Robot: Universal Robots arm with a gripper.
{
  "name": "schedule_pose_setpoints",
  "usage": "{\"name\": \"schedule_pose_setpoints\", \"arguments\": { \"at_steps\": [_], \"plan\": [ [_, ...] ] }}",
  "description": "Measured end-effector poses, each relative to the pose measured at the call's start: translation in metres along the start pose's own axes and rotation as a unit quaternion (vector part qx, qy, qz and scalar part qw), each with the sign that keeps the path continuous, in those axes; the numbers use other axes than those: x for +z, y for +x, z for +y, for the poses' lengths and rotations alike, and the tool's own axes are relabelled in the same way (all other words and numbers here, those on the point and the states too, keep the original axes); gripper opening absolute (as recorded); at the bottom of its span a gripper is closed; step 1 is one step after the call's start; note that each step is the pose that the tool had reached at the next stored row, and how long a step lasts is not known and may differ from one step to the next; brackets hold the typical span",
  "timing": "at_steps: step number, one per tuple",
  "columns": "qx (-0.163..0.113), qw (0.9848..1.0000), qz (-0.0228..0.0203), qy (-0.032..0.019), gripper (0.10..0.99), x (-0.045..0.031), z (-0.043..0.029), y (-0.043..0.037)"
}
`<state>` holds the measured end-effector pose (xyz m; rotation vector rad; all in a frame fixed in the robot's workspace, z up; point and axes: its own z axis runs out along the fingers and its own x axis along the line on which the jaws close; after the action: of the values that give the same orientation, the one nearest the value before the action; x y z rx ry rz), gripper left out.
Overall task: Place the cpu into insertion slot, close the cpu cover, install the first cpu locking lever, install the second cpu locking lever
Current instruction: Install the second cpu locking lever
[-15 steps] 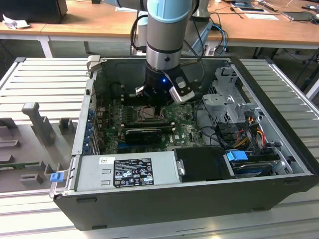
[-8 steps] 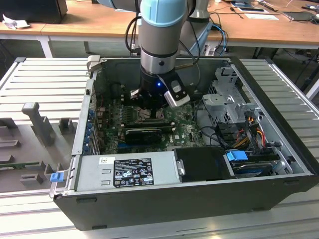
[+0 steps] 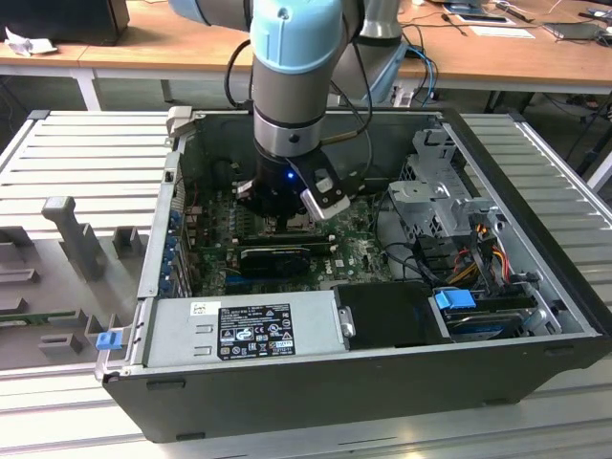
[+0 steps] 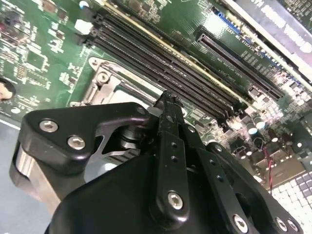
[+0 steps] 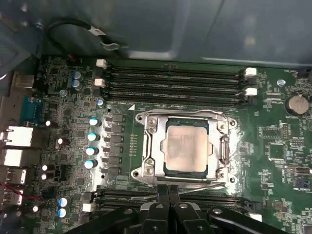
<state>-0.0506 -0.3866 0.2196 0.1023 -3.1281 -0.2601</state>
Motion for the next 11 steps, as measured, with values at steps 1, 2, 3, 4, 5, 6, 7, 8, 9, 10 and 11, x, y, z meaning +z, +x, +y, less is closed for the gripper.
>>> {"name": "schedule_pose_setpoints", "arguments": {
  "at_steps": [1, 2, 3, 4, 5, 6, 7, 8, 9, 10, 11],
  "plan": [
    [-0.002, 1.0, 0.0003, 0.0, 0.106, 0.0034, -0.0005, 0.0009],
    [-0.003, 1.0, 0.0005, -0.0001, 0.106, 0.0063, -0.0009, 0.0016],
    [-0.004, 1.0, 0.0007, -0.0002, 0.106, 0.0081, -0.0012, 0.0021],
    [-0.006, 1.0, 0.0008, -0.0039, 0.106, 0.0103, -0.0031, 0.0051],
    [-0.007, 0.9999, 0.0006, -0.0085, 0.106, 0.0112, -0.0053, 0.0073],
    [-0.008, 0.9999, 0.0006, -0.0106, 0.106, 0.0115, -0.0068, 0.0084],
    [-0.008, 0.9999, 0.0005, -0.013, 0.106, 0.0118, -0.0083, 0.0097],
    [-0.009, 0.9998, 0.0003, -0.0184, 0.106, 0.0121, -0.0103, 0.0124],
    [-0.011, 0.9996, 0.0, -0.0247, 0.106, 0.0123, -0.0124, 0.0151],
    [-0.011, 0.9995, -0.0002, -0.0299, 0.106, 0.0125, -0.0139, 0.0171],
    [-0.012, 0.9994, -0.0003, -0.0323, 0.106, 0.0127, -0.0141, 0.0179]
  ]
}}
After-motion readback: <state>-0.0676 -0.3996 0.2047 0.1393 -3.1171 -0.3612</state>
